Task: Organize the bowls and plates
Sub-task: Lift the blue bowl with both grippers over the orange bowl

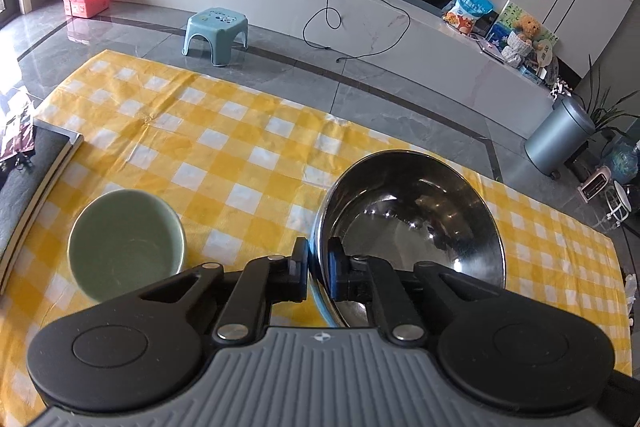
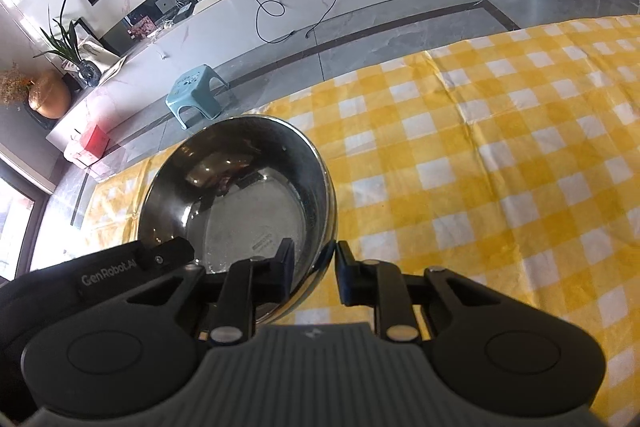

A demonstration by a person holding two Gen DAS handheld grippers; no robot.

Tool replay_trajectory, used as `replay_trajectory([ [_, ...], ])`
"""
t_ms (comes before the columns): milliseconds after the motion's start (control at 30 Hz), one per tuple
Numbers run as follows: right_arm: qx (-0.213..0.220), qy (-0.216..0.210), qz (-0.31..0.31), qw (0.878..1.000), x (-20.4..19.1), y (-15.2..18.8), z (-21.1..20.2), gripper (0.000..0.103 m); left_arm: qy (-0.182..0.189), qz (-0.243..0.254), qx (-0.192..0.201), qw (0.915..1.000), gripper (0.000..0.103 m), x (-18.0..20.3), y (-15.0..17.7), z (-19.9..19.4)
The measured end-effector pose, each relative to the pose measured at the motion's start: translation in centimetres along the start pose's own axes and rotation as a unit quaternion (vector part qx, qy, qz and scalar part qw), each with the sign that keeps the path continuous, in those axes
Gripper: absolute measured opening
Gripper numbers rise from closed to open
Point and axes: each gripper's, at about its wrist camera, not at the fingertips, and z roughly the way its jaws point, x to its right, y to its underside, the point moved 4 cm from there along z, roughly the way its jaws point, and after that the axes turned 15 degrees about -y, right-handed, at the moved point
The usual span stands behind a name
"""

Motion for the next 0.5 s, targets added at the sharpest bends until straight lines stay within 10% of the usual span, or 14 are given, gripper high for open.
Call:
replay_trajectory([
  [500,0.04,-0.062,0.032,0.997,1.0,8.1,-16.3,0.018,0.058,-0.032,0.01,0.9978,0.012,-2.2,8.8,-12.1],
])
